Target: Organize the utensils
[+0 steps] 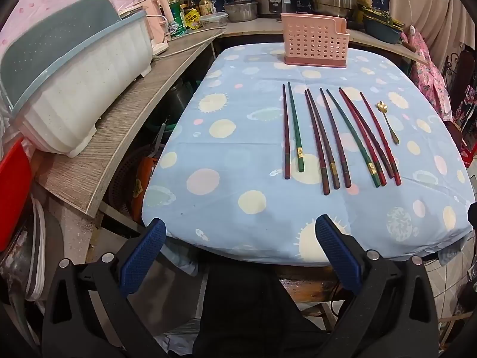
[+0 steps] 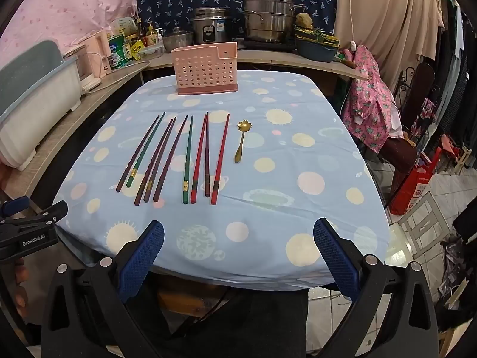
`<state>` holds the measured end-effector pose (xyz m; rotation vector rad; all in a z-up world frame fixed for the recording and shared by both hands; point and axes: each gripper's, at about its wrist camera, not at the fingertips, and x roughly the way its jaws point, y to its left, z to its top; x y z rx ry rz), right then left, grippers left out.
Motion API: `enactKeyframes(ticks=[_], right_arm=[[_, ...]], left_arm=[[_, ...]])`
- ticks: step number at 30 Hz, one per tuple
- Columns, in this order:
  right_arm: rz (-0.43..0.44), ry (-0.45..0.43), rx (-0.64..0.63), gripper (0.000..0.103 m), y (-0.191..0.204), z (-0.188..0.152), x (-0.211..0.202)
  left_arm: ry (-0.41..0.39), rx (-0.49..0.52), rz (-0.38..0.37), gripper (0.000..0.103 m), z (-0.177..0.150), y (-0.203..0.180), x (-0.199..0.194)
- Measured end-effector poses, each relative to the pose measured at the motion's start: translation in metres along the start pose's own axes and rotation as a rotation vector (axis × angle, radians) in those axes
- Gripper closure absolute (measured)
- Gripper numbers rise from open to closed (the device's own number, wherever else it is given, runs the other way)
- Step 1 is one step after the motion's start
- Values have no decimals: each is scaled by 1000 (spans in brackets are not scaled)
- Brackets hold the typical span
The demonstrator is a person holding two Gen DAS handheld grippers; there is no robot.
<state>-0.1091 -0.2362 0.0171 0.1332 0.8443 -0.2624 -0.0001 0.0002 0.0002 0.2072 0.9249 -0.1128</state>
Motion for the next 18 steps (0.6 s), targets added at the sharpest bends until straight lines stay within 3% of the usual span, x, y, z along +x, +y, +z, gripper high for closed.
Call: enactKeyframes(ticks=[18], right_arm=[[-7,-6,-6,7,2,0,-1]], left_arm=[[-6,6,-2,8,0,-2,-3]])
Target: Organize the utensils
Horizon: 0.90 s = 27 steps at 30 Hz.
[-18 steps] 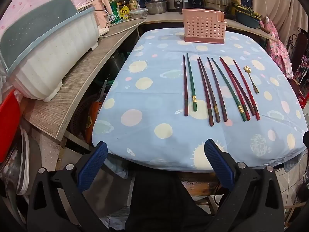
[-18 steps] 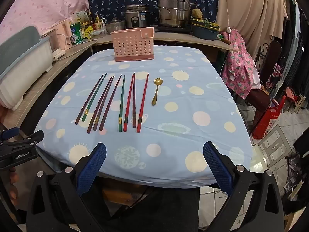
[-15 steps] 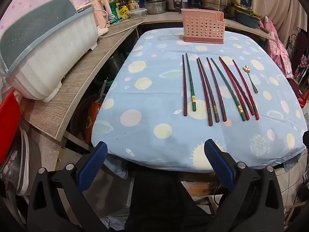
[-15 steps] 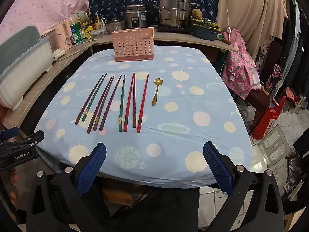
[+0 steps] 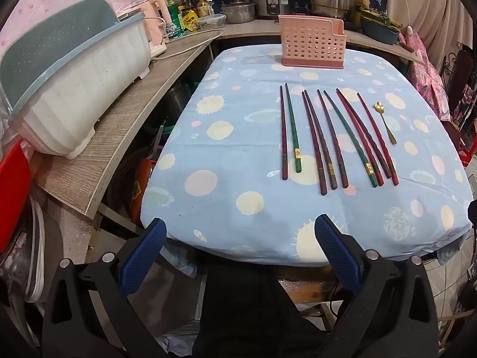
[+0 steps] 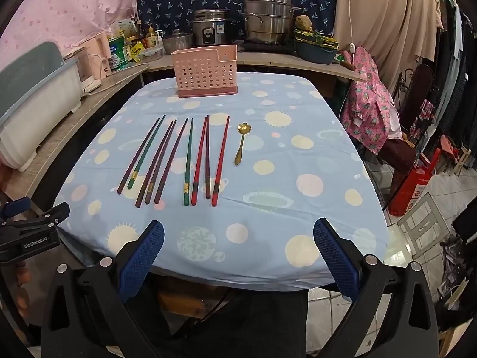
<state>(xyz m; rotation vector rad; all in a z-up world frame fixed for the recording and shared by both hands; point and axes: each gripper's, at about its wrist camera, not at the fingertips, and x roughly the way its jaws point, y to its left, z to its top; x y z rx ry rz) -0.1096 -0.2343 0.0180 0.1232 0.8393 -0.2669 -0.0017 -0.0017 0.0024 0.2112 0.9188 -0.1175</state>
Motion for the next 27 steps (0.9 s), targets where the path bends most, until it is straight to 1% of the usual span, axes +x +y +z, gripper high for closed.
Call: enactKeyframes(ticks=[27], right_arm=[[1,-5,-4,7,6,3,-1]], left_arm=[[-12,7,-6,8,-1,-2,-6]])
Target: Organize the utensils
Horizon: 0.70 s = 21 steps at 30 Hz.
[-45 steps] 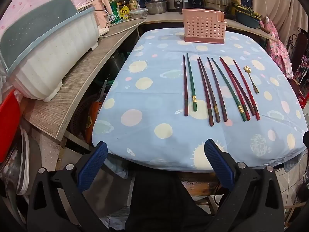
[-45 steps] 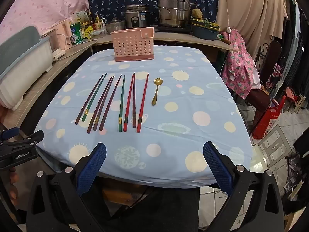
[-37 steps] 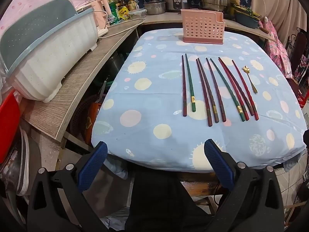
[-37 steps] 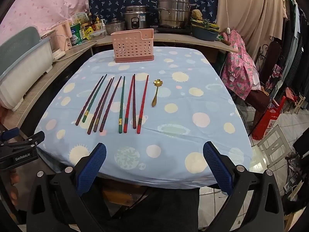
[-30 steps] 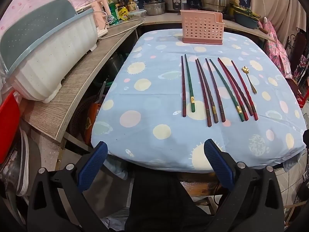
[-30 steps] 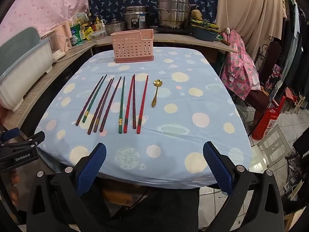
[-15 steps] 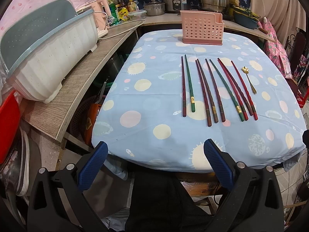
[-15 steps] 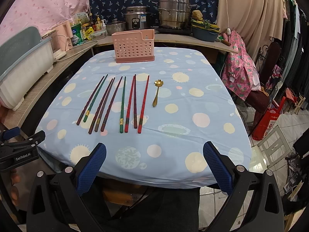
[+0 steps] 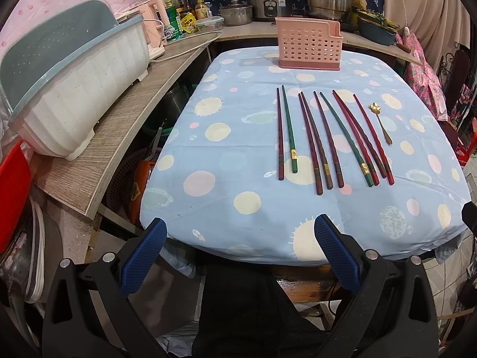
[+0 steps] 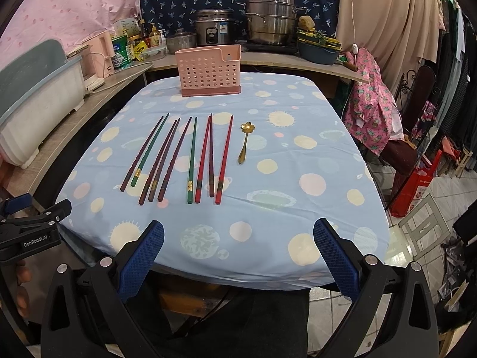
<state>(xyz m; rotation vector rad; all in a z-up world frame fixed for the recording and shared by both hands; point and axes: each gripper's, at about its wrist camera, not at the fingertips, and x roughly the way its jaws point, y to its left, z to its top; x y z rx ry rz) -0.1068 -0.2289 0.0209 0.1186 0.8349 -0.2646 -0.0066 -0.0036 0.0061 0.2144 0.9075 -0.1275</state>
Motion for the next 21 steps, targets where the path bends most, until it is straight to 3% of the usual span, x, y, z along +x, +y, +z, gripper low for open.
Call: enactKeyframes(ticks=[21], right_arm=[[3,-2,-4,7,2,-6,-3]], left_arm=[[-2,-1,-4,10,1,-2,-1]])
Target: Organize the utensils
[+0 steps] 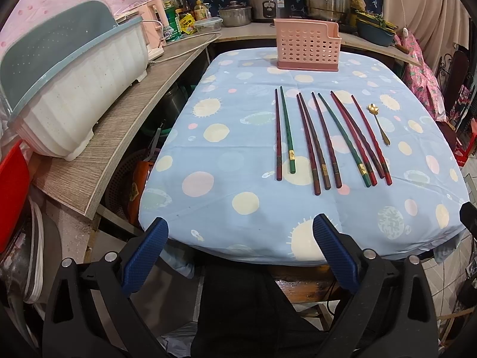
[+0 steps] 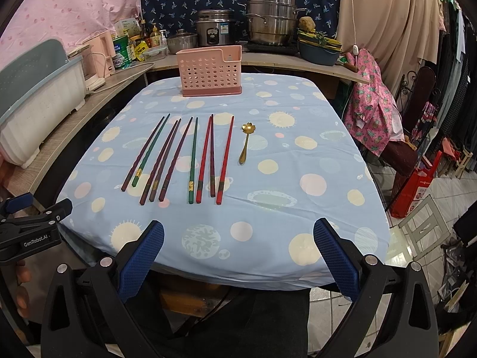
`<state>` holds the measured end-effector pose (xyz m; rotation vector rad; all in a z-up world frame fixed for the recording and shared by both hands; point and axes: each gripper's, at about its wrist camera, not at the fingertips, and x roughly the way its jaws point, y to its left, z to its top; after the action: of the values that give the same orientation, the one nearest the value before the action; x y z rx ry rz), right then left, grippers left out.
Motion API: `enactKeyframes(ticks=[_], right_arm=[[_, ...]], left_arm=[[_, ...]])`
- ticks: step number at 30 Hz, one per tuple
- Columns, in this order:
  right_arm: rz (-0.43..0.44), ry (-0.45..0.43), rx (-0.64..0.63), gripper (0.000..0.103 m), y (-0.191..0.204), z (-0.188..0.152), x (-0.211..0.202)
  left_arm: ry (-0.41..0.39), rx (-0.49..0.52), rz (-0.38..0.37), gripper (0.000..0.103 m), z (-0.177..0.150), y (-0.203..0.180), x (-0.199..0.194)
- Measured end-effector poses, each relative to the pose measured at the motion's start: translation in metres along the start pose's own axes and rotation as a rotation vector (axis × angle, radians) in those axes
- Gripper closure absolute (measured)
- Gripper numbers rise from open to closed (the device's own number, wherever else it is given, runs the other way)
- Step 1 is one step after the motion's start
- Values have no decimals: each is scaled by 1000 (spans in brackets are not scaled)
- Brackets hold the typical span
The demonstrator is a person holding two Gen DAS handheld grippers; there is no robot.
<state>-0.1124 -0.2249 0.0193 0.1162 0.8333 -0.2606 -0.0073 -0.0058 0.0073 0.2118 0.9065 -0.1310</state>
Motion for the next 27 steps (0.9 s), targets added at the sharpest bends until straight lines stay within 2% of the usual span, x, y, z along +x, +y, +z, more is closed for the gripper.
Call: enactKeyframes(ticks=[27], right_arm=[[-1,1,-1,7,1,0,0]], left_arm=[[1,-1,1,11,0,0,0]])
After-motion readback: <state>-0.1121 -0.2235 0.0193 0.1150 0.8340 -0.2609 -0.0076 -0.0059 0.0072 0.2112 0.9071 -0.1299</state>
